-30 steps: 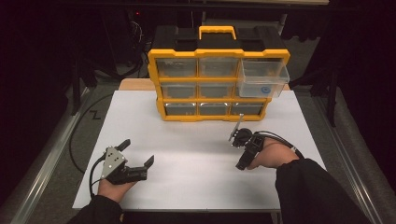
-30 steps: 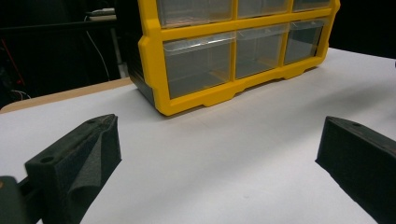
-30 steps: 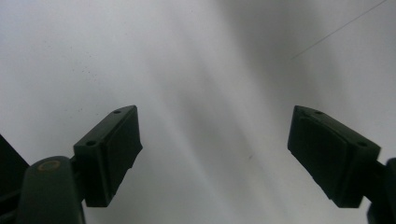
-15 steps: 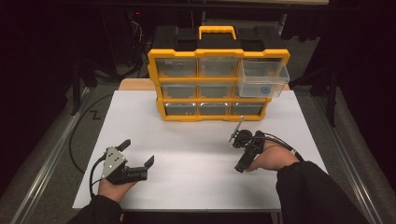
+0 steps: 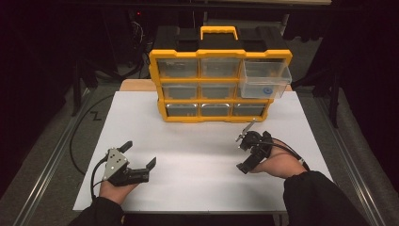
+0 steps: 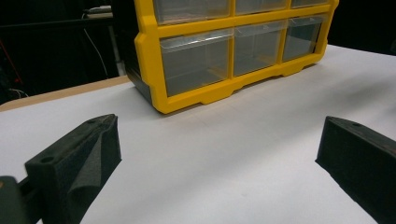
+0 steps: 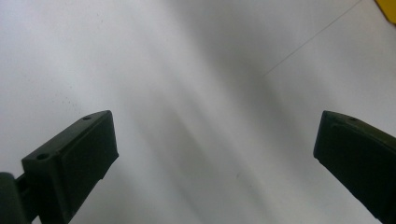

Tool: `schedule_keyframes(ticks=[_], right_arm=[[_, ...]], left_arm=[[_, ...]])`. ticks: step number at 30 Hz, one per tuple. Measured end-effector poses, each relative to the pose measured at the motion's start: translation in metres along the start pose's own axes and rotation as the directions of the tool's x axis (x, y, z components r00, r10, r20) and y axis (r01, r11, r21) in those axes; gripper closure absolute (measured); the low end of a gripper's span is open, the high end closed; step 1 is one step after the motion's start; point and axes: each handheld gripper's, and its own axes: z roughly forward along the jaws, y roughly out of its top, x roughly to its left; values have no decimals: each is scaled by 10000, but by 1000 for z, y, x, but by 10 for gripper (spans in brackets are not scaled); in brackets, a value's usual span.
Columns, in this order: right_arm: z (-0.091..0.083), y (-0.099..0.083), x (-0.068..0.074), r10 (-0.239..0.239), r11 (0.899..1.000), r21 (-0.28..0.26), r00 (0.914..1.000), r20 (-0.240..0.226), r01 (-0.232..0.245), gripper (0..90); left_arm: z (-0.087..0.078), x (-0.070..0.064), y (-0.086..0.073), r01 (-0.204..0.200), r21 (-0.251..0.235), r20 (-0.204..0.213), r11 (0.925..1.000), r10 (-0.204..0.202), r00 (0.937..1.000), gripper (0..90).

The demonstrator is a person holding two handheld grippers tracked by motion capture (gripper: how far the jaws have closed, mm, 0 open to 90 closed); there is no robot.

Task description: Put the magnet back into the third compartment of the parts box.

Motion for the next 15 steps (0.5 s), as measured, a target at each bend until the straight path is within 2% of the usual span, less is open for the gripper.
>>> schedule_keyframes(ticks=[4, 8, 13, 15], right_arm=[[0, -5, 1, 164, 9980, -616, 9997, 167, -153, 8], [1, -10, 2, 400, 9911, -1277, 9989, 253, -365, 8], [4, -16, 2, 646, 9769, -2056, 9976, 245, -582, 8], [6, -19, 2, 780, 9682, -2396, 9968, 173, -716, 8]], left_arm=[[0, 0, 0, 15, 44, 4, 10000, -15, 10000, 3], [0, 0, 0, 12, 65, -4, 10000, -12, 10000, 3], [0, 0, 0, 20, 71, -21, 10000, -19, 10000, 3], [0, 0, 0, 23, 71, -23, 10000, -23, 10000, 4]])
